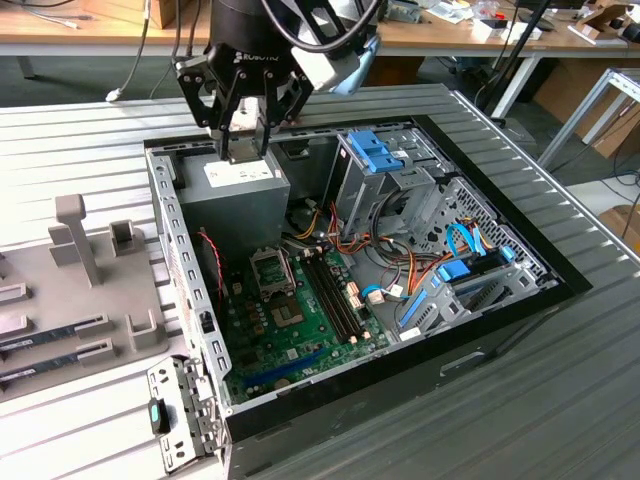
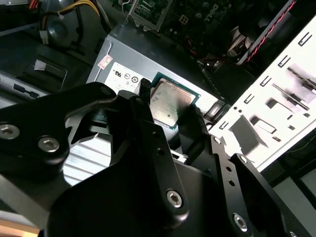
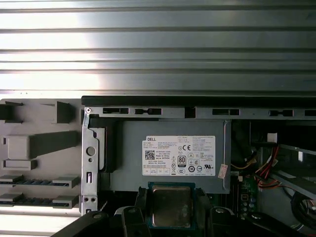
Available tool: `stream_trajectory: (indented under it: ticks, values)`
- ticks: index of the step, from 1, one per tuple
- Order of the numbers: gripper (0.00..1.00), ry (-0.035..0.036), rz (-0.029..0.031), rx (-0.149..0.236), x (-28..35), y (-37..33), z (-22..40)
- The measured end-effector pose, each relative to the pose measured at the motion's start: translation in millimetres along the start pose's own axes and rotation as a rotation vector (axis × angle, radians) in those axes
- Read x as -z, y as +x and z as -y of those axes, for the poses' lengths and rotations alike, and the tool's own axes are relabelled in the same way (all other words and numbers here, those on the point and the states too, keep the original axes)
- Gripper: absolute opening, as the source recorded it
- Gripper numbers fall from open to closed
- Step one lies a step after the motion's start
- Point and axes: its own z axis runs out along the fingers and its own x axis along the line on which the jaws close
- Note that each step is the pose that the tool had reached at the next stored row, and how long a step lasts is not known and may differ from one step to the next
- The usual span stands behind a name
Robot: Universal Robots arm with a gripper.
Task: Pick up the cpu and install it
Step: 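Pick up the cpu and move it towards the insertion slot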
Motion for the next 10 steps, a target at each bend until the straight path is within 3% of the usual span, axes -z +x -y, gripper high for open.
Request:
stream_trajectory:
  ticks: [10]
  values:
    - [0.47, 0.0, 0.0, 0.0, -0.6, -9.8, 0.1]
